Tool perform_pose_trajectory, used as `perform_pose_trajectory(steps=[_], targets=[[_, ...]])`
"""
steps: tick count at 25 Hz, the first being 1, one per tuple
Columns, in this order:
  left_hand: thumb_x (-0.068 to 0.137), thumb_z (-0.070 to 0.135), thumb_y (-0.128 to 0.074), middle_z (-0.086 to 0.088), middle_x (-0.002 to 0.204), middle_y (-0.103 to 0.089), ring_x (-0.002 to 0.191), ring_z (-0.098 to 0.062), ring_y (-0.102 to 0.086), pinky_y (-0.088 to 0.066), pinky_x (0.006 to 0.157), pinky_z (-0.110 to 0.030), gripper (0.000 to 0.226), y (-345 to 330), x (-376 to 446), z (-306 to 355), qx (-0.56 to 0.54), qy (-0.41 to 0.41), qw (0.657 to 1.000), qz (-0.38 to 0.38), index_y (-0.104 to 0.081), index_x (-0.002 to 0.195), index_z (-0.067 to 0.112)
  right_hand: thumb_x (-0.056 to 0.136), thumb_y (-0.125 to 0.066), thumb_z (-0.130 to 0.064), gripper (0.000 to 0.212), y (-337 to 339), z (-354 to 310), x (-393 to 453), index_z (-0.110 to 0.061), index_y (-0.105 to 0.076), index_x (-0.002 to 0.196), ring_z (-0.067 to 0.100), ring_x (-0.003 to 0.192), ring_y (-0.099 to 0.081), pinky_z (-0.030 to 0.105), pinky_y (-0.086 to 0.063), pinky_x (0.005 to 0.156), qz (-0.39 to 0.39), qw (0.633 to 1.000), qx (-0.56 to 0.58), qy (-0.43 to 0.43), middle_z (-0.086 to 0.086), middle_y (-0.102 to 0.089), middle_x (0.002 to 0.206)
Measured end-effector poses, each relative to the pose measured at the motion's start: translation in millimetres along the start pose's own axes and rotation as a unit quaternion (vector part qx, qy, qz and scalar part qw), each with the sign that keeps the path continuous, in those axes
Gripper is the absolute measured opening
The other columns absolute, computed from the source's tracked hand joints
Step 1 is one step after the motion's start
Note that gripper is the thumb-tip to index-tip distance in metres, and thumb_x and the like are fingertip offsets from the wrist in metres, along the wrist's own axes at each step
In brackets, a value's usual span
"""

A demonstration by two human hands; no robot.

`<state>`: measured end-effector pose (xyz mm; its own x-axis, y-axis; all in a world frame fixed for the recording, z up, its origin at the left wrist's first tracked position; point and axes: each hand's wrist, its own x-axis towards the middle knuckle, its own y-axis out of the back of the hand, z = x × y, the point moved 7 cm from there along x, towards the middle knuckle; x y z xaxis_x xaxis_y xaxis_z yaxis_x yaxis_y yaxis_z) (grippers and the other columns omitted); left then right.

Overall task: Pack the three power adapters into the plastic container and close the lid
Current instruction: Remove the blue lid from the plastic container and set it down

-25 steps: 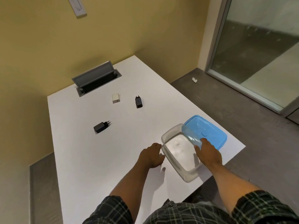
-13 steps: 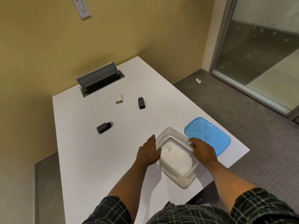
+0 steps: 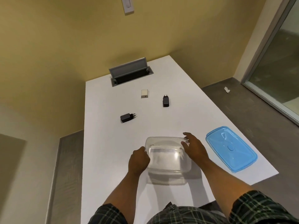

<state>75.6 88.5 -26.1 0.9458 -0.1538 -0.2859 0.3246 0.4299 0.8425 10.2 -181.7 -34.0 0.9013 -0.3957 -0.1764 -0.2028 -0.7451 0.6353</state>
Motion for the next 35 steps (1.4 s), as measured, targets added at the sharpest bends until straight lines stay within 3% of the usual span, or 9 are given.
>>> perform_pose_trajectory(steps=[5,10,15,20,26,29,32,35], targets=[[0.099,0.019,-0.042,-0.014,0.109,-0.070,0.102,-0.036,-0.067,-0.048,0.080,-0.031,0.031,10.4,-22.0,-43.3,-0.031,0.074,0.996,0.026,-0.062,0.119,0.006,0.098,-0.053,-0.022,0.038,-32.9,-19.6,0.9,-0.021,-0.057,0.136,0.024,0.105,-0.067,0.041,-0.054,0.092,-0.043,0.998,-0.040,0.021,0.002,-0.069,0.120],[0.093,0.015,-0.040,-0.013,0.096,-0.070,0.089,-0.037,-0.067,-0.058,0.081,-0.041,0.034,16.2,-41.9,-64.4,-0.015,0.073,0.997,0.002,-0.055,0.123,0.017,0.097,-0.050,-0.017,0.030,-59.0,-34.6,-4.4,-0.021,-0.060,0.125,0.029,0.103,-0.065,0.038,-0.054,0.082,-0.076,0.986,-0.135,0.057,0.004,-0.070,0.110],[0.098,0.025,-0.042,-0.011,0.109,-0.071,0.104,-0.034,-0.066,-0.056,0.089,-0.042,0.037,10.2,-50.2,-76.2,0.001,0.071,0.997,-0.037,-0.053,0.133,0.018,0.100,-0.046,-0.019,0.038,-72.8,-33.7,-6.5,-0.020,-0.052,0.137,0.027,0.111,-0.062,0.035,-0.049,0.086,-0.086,0.972,-0.209,0.065,0.003,-0.066,0.119],[0.100,0.029,-0.042,-0.011,0.110,-0.073,0.110,-0.031,-0.065,-0.055,0.091,-0.043,0.035,0.1,-49.8,-77.4,0.009,0.057,0.996,-0.064,-0.057,0.130,0.015,0.094,-0.046,-0.015,0.029,-70.1,-26.5,-7.9,-0.024,-0.058,0.120,0.027,0.101,-0.065,0.034,-0.048,0.076,-0.074,0.972,-0.216,0.049,0.001,-0.068,0.108],[0.102,0.032,-0.041,-0.010,0.120,-0.072,0.119,-0.031,-0.062,-0.054,0.095,-0.041,0.046,-2.2,-42.0,-79.8,0.038,0.050,0.996,-0.066,-0.049,0.145,0.018,0.090,-0.044,-0.013,0.037,-69.3,-29.1,-7.1,-0.025,-0.052,0.123,0.032,0.095,-0.066,0.036,-0.051,0.073,-0.076,0.976,-0.200,0.031,0.004,-0.069,0.107],[0.104,0.040,-0.038,-0.005,0.123,-0.072,0.123,-0.028,-0.061,-0.053,0.099,-0.041,0.050,-0.6,-38.9,-82.9,0.029,0.052,0.997,-0.057,-0.047,0.149,0.022,0.093,-0.046,-0.026,0.037,-67.9,-27.4,-9.9,-0.027,-0.047,0.130,0.030,0.102,-0.066,0.039,-0.053,0.081,-0.083,0.974,-0.208,0.033,0.001,-0.066,0.115],[0.107,0.047,-0.032,-0.002,0.146,-0.059,0.137,-0.025,-0.053,-0.044,0.111,-0.040,0.056,6.9,-35.0,-87.2,0.013,0.058,0.998,-0.023,-0.040,0.155,0.021,0.097,-0.047,-0.051,0.049,-63.9,-28.3,-10.5,-0.029,-0.042,0.140,0.023,0.115,-0.062,0.040,-0.052,0.090,-0.065,0.975,-0.208,0.048,-0.005,-0.059,0.129],[0.109,0.042,-0.031,-0.003,0.158,-0.046,0.142,-0.027,-0.047,-0.039,0.115,-0.041,0.054,19.9,-25.9,-86.4,0.022,0.043,0.999,0.018,-0.038,0.157,0.018,0.100,-0.043,-0.051,0.049,-57.0,-40.0,-1.1,-0.023,-0.047,0.140,0.025,0.117,-0.060,0.041,-0.050,0.093,-0.001,0.977,-0.201,0.065,0.001,-0.058,0.132]])
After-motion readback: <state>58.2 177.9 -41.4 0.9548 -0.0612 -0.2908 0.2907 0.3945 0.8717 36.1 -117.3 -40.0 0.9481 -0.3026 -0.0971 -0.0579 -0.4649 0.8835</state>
